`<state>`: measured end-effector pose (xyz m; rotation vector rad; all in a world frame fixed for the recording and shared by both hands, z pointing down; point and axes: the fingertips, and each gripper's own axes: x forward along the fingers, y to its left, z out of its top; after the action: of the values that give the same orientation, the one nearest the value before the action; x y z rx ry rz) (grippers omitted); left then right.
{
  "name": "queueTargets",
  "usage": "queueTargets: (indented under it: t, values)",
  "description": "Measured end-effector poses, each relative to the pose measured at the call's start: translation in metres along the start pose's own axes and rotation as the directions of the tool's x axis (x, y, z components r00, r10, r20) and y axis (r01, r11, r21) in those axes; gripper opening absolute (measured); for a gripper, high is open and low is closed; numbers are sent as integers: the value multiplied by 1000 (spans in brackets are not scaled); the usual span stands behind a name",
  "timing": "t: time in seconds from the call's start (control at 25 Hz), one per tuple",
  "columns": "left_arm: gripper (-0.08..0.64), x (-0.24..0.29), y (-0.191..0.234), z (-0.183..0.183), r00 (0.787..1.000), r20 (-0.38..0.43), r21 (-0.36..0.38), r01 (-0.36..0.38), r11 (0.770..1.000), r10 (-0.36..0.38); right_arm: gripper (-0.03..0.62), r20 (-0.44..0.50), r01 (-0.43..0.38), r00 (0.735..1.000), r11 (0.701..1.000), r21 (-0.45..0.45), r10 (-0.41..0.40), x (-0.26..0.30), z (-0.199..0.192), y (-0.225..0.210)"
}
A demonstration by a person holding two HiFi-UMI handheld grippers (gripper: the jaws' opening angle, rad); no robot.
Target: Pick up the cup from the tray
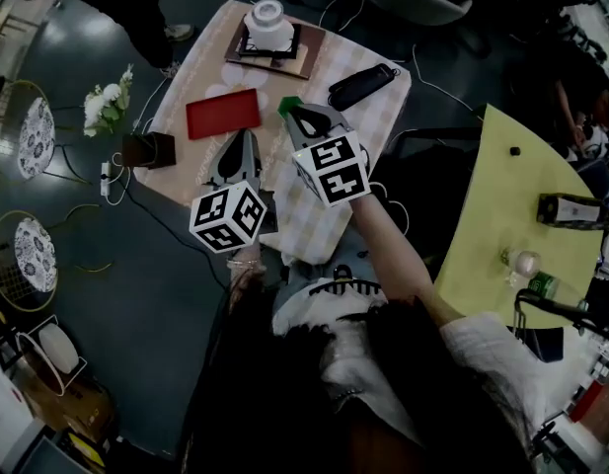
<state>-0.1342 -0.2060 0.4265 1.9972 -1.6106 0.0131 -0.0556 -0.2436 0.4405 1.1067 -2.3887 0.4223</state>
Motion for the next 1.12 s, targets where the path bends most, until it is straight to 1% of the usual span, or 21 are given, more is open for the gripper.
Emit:
queueTargets:
  t: [0.08, 0.16, 0.32, 0.44, 0.6, 0.8, 0.96, 1.12]
  values:
    - [9, -11, -7, 6, 1000, 16, 13, 13, 1000, -13, 25, 30, 36, 999, 999, 25, -37, -13, 7, -4]
    - [9, -21, -12, 11, 999, 36, 25, 23, 999, -24, 13, 46, 50, 998, 998, 43, -52, -24, 12, -4]
    - [9, -43, -21, 9, 998, 44, 37, 35, 999, -36, 11, 49, 79, 995, 993, 87, -84, -45, 4, -2]
    - [9, -55, -29, 8, 998, 51, 38, 42, 998, -44, 11, 44, 96, 994, 990, 102, -101, -59, -2, 1]
    - [9, -65, -41, 7, 996, 60, 43, 58, 997, -60, 11, 47, 102, 993, 989, 105, -107, -71, -7, 9]
    - [9, -76, -50, 3, 996, 58, 55, 72, 996, -75, 11, 37, 98, 994, 992, 83, -102, -80, -15, 23]
    - [9, -82, -50, 2, 994, 76, 36, 77, 996, -80, 10, 44, 90, 995, 993, 72, -93, -84, -15, 29]
    - [9, -87, -53, 0, 994, 79, 37, 70, 997, -73, 10, 40, 71, 997, 995, 71, -74, -89, -16, 33]
